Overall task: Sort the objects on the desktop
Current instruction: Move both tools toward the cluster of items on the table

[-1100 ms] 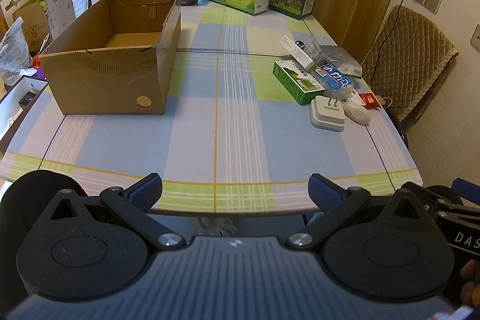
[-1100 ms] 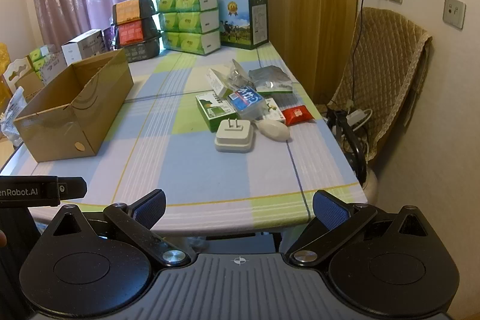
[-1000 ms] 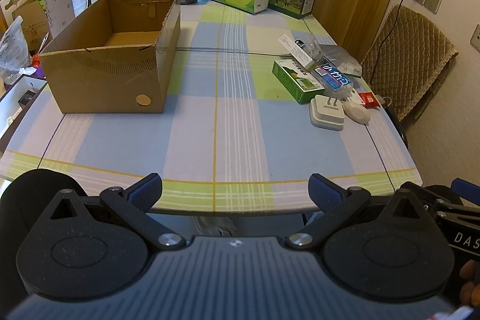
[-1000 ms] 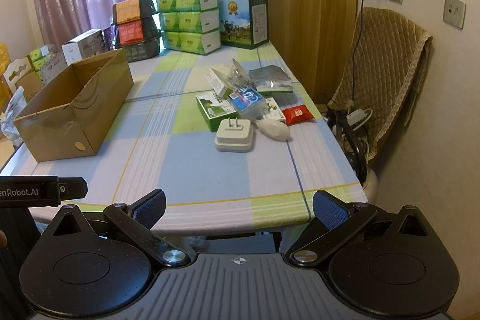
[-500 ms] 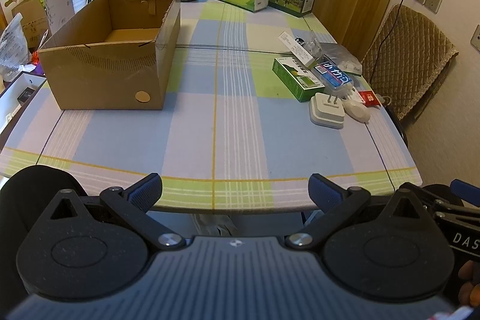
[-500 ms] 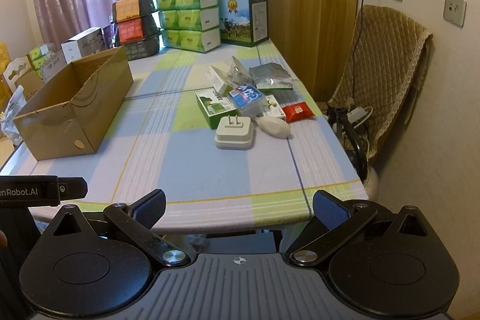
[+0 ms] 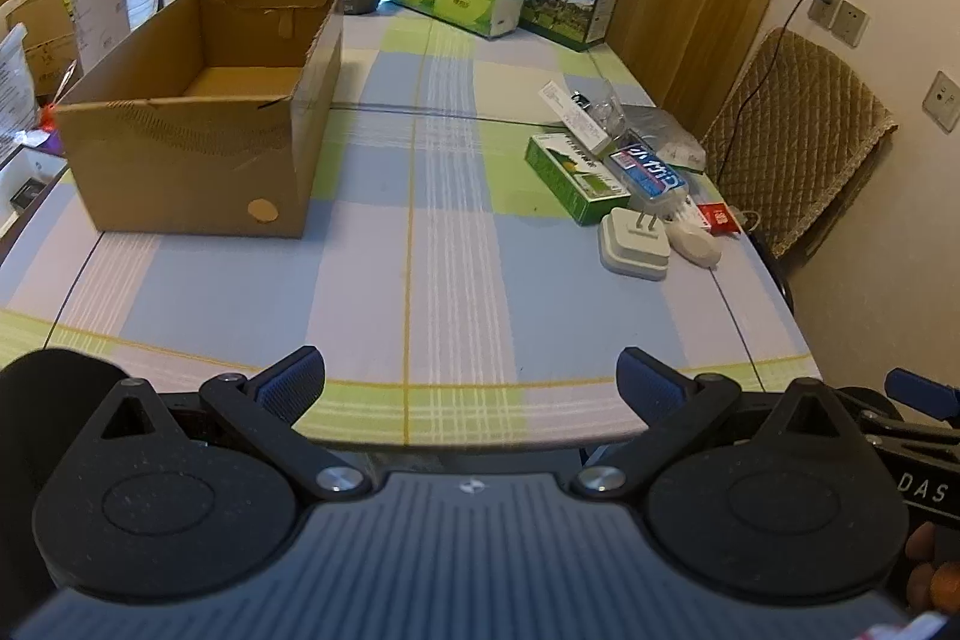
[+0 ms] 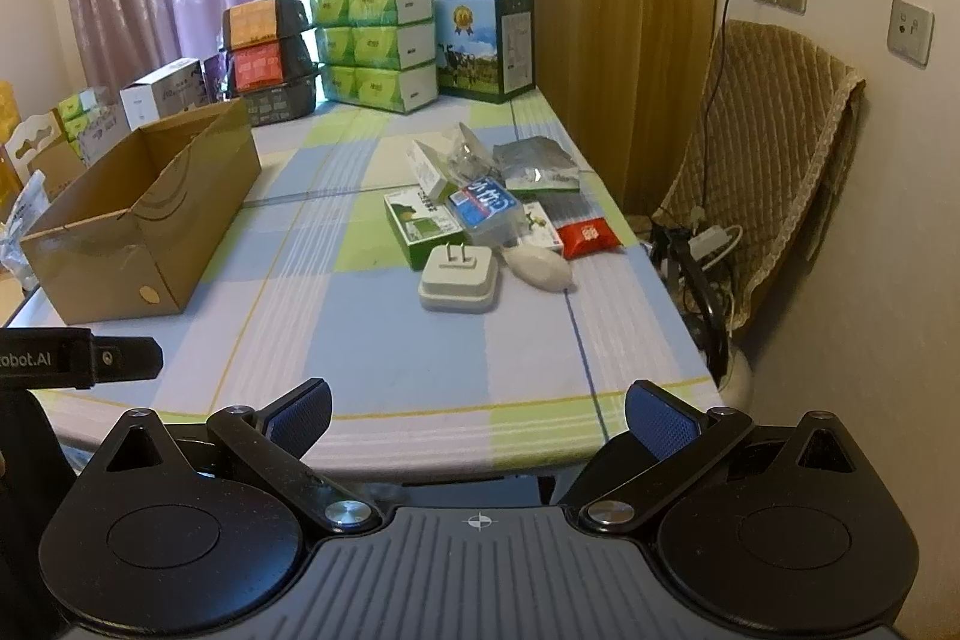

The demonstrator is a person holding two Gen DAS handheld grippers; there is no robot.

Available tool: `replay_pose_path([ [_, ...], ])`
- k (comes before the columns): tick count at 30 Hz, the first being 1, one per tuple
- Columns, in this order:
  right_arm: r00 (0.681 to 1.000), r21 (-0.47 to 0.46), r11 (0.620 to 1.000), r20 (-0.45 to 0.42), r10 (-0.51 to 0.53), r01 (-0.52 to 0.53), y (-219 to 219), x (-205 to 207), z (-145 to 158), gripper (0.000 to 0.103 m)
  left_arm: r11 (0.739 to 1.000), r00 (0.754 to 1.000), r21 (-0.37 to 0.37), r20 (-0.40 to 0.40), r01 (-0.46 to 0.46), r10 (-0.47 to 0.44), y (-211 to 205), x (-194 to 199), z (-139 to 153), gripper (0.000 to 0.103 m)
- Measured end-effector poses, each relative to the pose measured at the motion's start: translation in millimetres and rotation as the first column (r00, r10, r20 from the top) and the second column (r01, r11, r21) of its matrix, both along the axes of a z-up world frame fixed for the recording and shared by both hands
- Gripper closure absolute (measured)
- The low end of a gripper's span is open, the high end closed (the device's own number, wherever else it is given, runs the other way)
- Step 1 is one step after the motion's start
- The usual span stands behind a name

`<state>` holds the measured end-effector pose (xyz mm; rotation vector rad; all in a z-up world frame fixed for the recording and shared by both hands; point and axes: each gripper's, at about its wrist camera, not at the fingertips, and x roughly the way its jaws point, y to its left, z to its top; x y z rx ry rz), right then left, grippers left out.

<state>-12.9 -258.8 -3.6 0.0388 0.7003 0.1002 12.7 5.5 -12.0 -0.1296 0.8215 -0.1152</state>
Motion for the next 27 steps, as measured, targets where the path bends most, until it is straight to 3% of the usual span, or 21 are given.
replay_pose_path([
  [13, 0.993, -0.101, 0.991, 0.076, 0.096, -0.088, -30.4, 39.0, 16.2, 0.002, 0.994, 0.994, 0.041, 0.046, 0.098, -0.1, -29.2, 42.5, 4.4, 0.001],
  [27, 0.978, -0.155, 0.967, 0.016, 0.209, -0.204, -74.3, 113.9, 0.3, 0.002, 0.982, 0.984, 0.071, 0.014, 0.176, -0.178, -68.8, 107.6, -16.8, 0.001],
])
